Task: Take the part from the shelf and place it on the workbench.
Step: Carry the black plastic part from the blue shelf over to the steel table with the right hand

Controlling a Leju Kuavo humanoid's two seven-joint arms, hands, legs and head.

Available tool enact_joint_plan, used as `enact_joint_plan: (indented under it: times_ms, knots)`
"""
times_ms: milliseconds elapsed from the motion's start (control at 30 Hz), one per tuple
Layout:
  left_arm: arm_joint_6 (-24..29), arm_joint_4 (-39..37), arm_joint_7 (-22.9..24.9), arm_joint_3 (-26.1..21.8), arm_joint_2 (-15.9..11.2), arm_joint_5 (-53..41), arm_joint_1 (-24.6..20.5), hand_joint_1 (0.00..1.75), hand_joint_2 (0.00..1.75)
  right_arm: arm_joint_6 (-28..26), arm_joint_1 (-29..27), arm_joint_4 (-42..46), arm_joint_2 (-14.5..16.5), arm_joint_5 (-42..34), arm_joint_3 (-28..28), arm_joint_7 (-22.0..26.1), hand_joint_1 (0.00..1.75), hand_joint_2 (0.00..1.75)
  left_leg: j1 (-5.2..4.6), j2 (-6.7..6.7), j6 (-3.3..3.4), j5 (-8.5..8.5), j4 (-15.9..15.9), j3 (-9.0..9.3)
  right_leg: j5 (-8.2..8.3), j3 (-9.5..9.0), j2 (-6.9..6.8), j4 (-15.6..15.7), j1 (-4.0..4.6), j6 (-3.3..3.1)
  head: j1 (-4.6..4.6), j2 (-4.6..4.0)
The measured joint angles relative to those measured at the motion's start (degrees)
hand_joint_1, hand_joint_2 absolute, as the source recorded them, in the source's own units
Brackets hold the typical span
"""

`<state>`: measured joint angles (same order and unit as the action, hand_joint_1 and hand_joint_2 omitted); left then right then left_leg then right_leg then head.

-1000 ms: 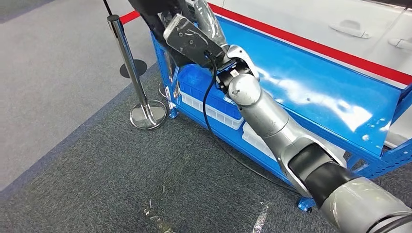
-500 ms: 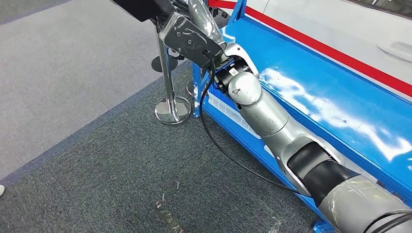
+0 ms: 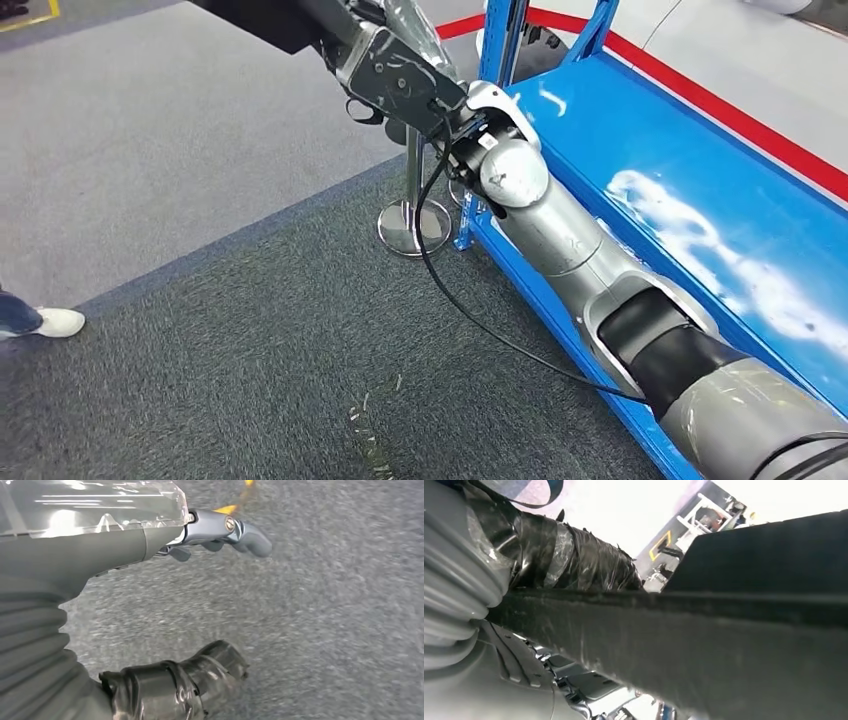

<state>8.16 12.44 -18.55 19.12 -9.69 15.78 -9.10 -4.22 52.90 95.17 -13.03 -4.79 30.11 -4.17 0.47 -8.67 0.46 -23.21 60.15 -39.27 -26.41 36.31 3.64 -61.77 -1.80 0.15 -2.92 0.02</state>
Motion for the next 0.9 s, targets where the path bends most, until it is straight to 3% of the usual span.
enact_joint_plan:
  times_ms: [67,100,133,200,233,267,333,400,433,500,567,633,700,733,767,833,900]
  knots:
    - [0.02,0.0,0.03,0.0,-0.07,-0.02,0.1,0.0,1.75,0.17,0.27,0.02,-0.04,-0.03,0.07,0.04,1.75,1.75,-0.17,3.6,-0.58,-1.39,2.98,-1.43,0.05,-0.69,-1.61,0.51,0.0,-0.64,0.31,0.0]
    - [0.03,0.0,0.05,0.0,-0.07,-0.02,-0.01,0.0,1.75,0.27,0.39,0.02,-0.06,-0.04,0.09,0.06,1.75,1.75,-0.23,6.02,-0.85,-2.69,6.05,-2.93,-0.05,-1.02,-2.41,0.63,0.23,-0.88,0.47,0.0]
    - [0.03,0.0,0.07,0.0,-0.07,-0.03,-0.2,0.0,1.75,0.36,0.46,0.02,-0.09,-0.04,0.12,0.08,1.75,1.75,-0.13,7.51,-1.06,-4.08,9.73,-4.86,-0.21,-1.27,-3.3,0.66,0.45,-1.1,0.61,0.0]
    - [0.02,0.0,0.11,0.0,0.06,-0.07,-0.3,0.0,1.75,0.49,0.49,0.02,-0.11,-0.04,0.3,0.08,1.75,1.75,0.06,8.37,-1.09,-5.12,14.57,-7.69,-0.57,-1.6,-4.96,0.65,0.8,-1.37,0.61,0.0]
    - [0.01,0.0,0.14,0.0,0.13,-0.08,-0.23,0.0,1.75,0.51,0.49,0.02,-0.11,-0.04,0.43,0.08,1.75,1.75,0.04,8.46,-0.89,-4.18,14.02,-7.6,-0.77,-1.78,-5.75,0.65,0.94,-1.42,0.61,0.0]
    - [0.01,0.0,0.15,0.0,0.15,-0.08,-0.15,0.0,1.75,0.52,0.52,0.02,-0.11,-0.04,0.53,0.08,1.75,1.75,-0.11,8.67,-0.56,-2.48,11.35,-6.33,-0.96,-1.99,-6.47,0.66,1.05,-1.44,0.61,0.0]
    - [0.02,0.0,0.16,0.0,0.04,-0.08,-0.15,0.0,1.75,0.51,0.61,0.02,-0.12,-0.04,0.6,0.08,1.75,1.75,-1.06,10.81,0.45,0.64,3.41,-2.21,-1.35,-2.52,-7.85,0.85,1.24,-1.36,0.61,0.0]
    - [0.03,0.0,0.16,0.0,-0.15,-0.09,-0.35,0.0,1.75,0.5,0.65,0.02,-0.14,-0.04,0.64,0.08,1.75,1.75,-2.2,12.64,1.45,1.43,-1.09,0.13,-1.51,-2.99,-9.08,1.41,1.35,-1.1,0.59,0.0]
    - [0.05,0.0,0.16,0.0,-0.27,-0.08,-0.39,0.0,1.75,0.5,0.62,0.02,-0.15,-0.04,0.68,0.07,1.75,1.75,-2.54,12.6,1.79,1.31,-1.58,0.37,-1.53,-3.2,-9.71,1.79,1.38,-0.91,0.59,0.0]
    - [0.09,0.0,0.16,0.0,-0.51,-0.05,-0.24,0.0,1.75,0.5,0.58,0.04,-0.18,-0.04,0.75,0.06,1.75,1.75,-2.42,11.23,2.27,1.71,-2.76,1.04,-1.76,-3.82,-10.32,2.34,1.3,-0.41,0.54,0.0]
    - [0.13,0.0,0.17,0.0,-0.62,-0.04,-0.17,0.0,1.75,0.49,0.67,0.05,-0.26,-0.04,0.78,0.08,1.75,1.75,-1.95,10.0,2.81,2.13,-4.15,2.24,-3.32,-3.13,-7.79,0.02,1.22,-0.15,0.56,0.0]
    - [0.09,0.0,0.19,-0.01,-0.57,-0.06,-0.46,0.0,1.75,0.48,0.73,0.04,-0.35,-0.04,0.78,0.09,1.75,1.75,-1.66,8.71,3.3,2.21,-4.56,2.78,-6.28,0.35,-4.44,-6.81,1.15,-0.11,0.5,0.0]
    - [0.02,0.0,0.2,-0.02,-0.45,-0.07,-0.7,0.0,1.75,0.48,0.49,0.03,-0.42,-0.04,0.78,0.08,1.75,1.75,-1.54,7.16,3.42,1.97,-4.26,2.75,-7.86,4.25,-3.55,-12.96,1.05,0.18,0.4,0.0]
    - [-0.01,0.0,0.21,-0.02,-0.34,-0.08,-0.64,0.0,1.75,0.49,0.36,0.03,-0.44,-0.04,0.78,0.07,1.75,1.75,-1.41,6.26,3.3,1.76,-3.93,2.71,-7.11,5.02,-3.49,-13.39,0.92,0.4,0.4,0.0]
    - [-0.03,0.0,0.24,-0.02,-0.25,-0.08,-0.52,0.0,1.75,0.5,0.27,0.02,-0.47,-0.04,0.78,0.06,1.75,1.75,-1.22,5.39,3.05,1.47,-3.46,2.65,-5.43,4.7,-3.44,-11.76,0.76,0.63,0.4,0.0]
    - [-0.07,0.0,0.29,-0.02,-0.15,-0.09,-0.31,0.0,1.75,0.52,0.27,0.02,-0.5,-0.04,0.78,0.07,1.75,1.75,-0.64,3.66,2.19,0.58,-1.97,2.31,-1.47,1.82,-2.31,-4.77,0.22,1.3,0.41,-0.01]
    - [-0.08,0.0,0.35,-0.02,-0.3,-0.11,-0.43,0.0,1.75,0.57,0.3,0.05,-0.5,-0.04,0.86,0.09,1.75,1.75,-0.35,2.15,1.27,-0.18,-0.28,1.39,-0.22,-0.21,-0.33,-0.49,-0.11,1.54,0.35,-0.01]
